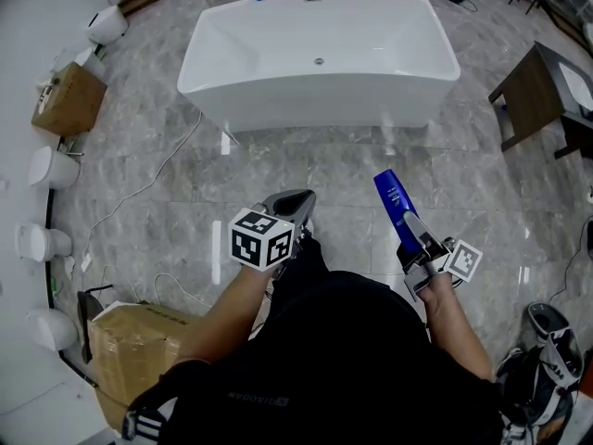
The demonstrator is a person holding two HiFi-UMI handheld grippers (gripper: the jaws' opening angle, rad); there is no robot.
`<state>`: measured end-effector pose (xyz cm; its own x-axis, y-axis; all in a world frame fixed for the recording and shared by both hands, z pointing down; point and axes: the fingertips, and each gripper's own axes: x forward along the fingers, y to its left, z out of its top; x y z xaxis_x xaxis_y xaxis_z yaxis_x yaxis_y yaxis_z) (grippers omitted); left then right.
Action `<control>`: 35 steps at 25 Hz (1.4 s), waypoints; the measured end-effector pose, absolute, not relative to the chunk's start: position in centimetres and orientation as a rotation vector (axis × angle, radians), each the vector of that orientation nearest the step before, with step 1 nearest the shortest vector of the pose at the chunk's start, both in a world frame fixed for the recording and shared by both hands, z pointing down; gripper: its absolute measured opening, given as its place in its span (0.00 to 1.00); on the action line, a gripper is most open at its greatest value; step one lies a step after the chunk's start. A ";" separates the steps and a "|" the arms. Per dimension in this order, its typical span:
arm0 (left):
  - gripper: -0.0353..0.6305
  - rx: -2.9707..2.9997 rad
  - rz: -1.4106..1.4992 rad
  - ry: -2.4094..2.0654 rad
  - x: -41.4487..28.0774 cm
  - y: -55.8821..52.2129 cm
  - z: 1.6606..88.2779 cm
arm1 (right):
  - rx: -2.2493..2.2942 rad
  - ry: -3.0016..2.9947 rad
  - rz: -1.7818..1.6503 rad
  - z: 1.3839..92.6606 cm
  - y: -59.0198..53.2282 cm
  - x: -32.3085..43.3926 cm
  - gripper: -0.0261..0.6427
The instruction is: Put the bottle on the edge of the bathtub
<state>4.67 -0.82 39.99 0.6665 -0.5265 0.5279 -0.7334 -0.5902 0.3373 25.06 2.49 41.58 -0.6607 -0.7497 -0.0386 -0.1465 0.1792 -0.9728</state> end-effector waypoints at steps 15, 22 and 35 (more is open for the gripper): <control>0.08 2.398 0.503 -0.902 0.6 -11.3 40.0 | -0.946 1.914 -1.476 40.9 -6.1 21.3 0.29; 0.08 2.436 0.469 -0.837 -0.8 -16.2 39.1 | -1.043 1.875 -1.456 40.3 -9.3 20.4 0.29; 0.08 2.439 0.482 -0.848 -8.5 -22.5 40.2 | -1.151 1.871 -1.412 40.7 -16.2 15.9 0.29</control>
